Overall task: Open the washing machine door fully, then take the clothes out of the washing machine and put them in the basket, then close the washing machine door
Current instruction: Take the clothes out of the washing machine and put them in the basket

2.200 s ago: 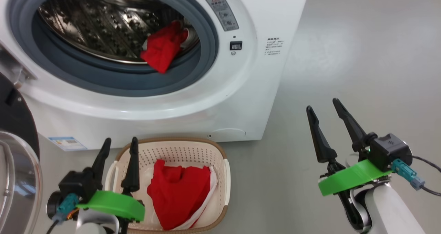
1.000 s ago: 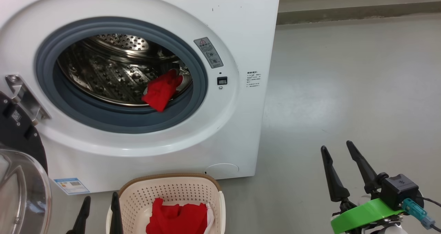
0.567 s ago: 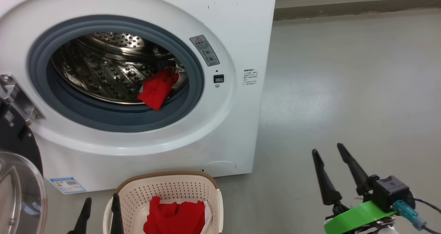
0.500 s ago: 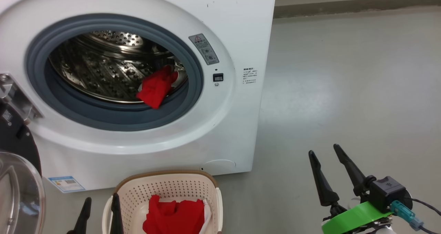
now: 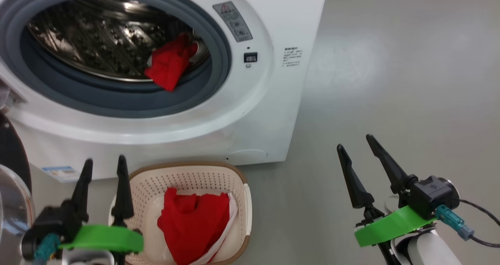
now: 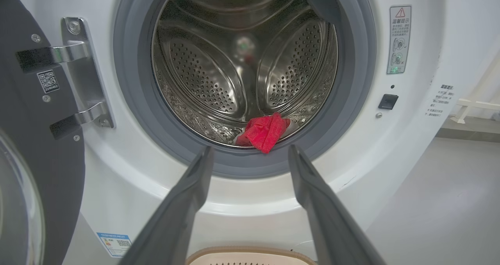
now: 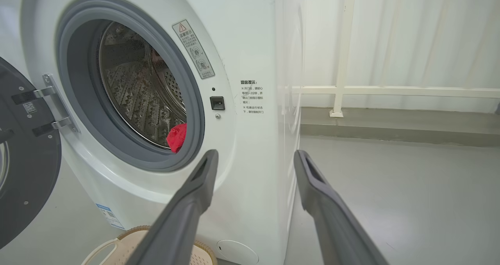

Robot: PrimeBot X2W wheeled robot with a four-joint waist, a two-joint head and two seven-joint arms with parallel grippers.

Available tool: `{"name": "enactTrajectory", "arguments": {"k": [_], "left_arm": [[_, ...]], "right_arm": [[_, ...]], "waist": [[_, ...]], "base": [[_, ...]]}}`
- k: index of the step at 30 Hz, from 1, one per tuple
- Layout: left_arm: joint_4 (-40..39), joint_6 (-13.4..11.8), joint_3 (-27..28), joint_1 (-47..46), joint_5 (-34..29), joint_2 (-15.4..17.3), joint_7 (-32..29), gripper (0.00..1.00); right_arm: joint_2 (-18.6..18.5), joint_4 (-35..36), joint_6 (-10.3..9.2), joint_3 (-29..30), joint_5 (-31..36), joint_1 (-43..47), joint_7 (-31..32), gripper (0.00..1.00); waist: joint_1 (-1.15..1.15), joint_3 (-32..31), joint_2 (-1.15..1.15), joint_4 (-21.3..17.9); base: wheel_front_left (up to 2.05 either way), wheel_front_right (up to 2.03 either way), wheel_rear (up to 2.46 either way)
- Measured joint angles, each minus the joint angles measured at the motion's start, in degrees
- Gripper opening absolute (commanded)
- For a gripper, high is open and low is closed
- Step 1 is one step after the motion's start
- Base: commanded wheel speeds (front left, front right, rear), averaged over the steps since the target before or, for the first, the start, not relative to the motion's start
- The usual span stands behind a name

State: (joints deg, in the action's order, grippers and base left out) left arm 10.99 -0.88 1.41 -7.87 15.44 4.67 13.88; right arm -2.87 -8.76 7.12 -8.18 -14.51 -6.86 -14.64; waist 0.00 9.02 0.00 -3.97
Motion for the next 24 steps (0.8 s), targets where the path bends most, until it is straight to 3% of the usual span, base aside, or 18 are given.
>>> {"name": "enactTrajectory", "arguments": {"k": [24], "left_arm": [[19.7, 5.4, -1.6, -37.2, 0.5, 2.1, 0.7, 1.0]], "right_arm": [[-0.2, 4.1, 0.0, -0.3, -0.1, -8.9, 0.0, 1.0]], "waist": [[0.0, 18.3, 0.0, 2.3]], "base": [[0.0, 0.0, 0.0]]}}
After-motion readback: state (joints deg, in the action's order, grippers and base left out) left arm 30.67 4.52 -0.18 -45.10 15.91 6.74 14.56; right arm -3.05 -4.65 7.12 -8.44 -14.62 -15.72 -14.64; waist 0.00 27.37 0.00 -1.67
